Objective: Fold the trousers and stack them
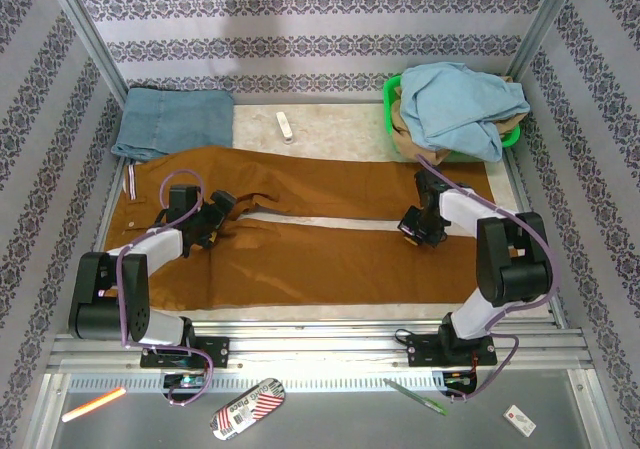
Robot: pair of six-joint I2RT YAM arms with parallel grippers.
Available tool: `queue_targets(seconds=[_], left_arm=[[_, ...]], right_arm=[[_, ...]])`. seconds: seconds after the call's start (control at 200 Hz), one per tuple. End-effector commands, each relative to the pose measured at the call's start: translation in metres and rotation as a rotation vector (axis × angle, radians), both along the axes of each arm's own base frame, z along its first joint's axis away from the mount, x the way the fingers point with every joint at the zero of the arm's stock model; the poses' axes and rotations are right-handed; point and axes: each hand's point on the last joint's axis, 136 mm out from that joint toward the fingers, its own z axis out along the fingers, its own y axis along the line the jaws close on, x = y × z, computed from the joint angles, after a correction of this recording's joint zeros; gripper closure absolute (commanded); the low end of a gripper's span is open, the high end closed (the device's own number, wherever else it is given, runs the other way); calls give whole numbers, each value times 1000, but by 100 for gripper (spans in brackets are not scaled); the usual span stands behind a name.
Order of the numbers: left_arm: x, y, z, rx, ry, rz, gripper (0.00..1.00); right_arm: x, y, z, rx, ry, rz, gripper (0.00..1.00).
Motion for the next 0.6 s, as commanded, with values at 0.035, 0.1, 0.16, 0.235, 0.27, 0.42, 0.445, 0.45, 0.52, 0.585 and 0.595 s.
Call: queue_targets(seconds=[0.035, 0.1, 0.16, 0.235, 0.27, 0.42, 0.445, 0.45, 0.52, 0.585, 0.595], left_arm=[[-8, 10, 12, 86, 27, -6, 0], [-11, 15, 29, 122, -4, -5, 0], [-16, 21, 45, 159, -30, 13, 0], [-29, 35, 59, 183, -28, 63, 0], [-39, 47, 62, 202, -2, 101, 0], [-88, 104, 61, 289, 189, 284, 0], [-95, 112, 60, 282, 211, 317, 0], [-96, 113, 60, 281, 216, 324, 0], [-117, 137, 56, 279, 269, 446, 0], [-139, 157, 50, 267, 307, 584, 0], [-142, 160, 49, 264, 311, 603, 0]], right_arm=[[13, -16, -1, -77, -11, 33, 100], [19, -17, 6, -78, -28, 44, 100], [26, -14, 15, -61, -58, 55, 100], [29, -5, 27, -39, -86, 82, 100], [29, -1, 34, -31, -102, 97, 100], [25, 22, 58, 27, -158, 156, 100], [24, 26, 61, 41, -165, 165, 100], [24, 26, 62, 43, -167, 165, 100], [21, 37, 70, 72, -178, 194, 100], [18, 48, 75, 105, -183, 222, 100], [18, 50, 76, 110, -183, 226, 100]])
